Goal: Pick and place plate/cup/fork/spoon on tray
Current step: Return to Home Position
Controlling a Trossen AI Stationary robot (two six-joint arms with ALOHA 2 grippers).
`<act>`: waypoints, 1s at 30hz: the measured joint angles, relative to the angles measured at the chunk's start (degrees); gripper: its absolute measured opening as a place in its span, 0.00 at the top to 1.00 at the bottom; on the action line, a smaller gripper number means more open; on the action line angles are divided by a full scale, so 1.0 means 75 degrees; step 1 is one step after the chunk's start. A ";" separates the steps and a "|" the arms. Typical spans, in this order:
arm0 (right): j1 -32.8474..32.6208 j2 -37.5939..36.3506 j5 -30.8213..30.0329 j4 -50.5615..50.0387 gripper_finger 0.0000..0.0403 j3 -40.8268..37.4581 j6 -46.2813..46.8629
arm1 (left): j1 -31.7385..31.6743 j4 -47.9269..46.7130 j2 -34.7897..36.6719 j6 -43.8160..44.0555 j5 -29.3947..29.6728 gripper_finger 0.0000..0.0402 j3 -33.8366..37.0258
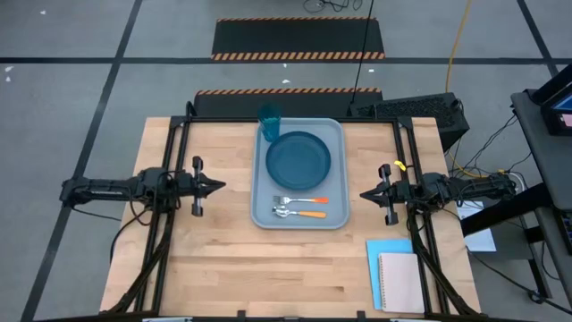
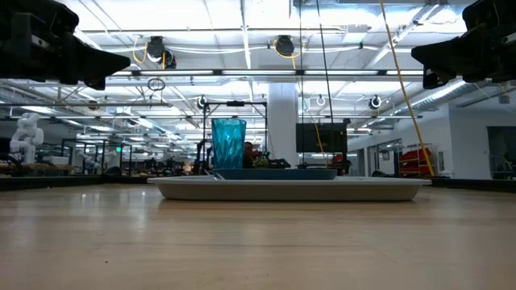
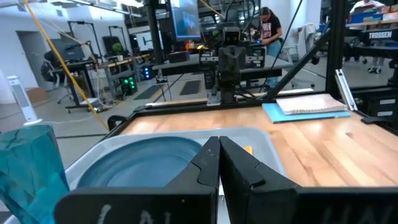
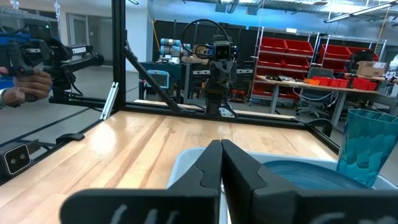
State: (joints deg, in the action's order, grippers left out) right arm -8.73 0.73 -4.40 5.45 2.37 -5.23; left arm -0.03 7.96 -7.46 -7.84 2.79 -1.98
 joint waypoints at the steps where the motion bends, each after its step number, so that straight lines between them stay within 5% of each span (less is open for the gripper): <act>1: 0.0000 0.0000 0.0000 -0.0002 1.00 -0.0002 0.0000 | 0.0005 -0.0041 0.0056 0.0000 0.0000 0.98 0.0000; 30: 0.0000 0.0000 0.0000 -0.0012 1.00 -0.0003 0.0003 | 0.0006 -0.0872 0.0965 -0.0016 0.0170 0.98 0.0175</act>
State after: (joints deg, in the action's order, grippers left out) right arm -8.73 0.73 -4.41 5.37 2.35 -5.21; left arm 0.01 1.42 -0.22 -7.95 4.06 -0.67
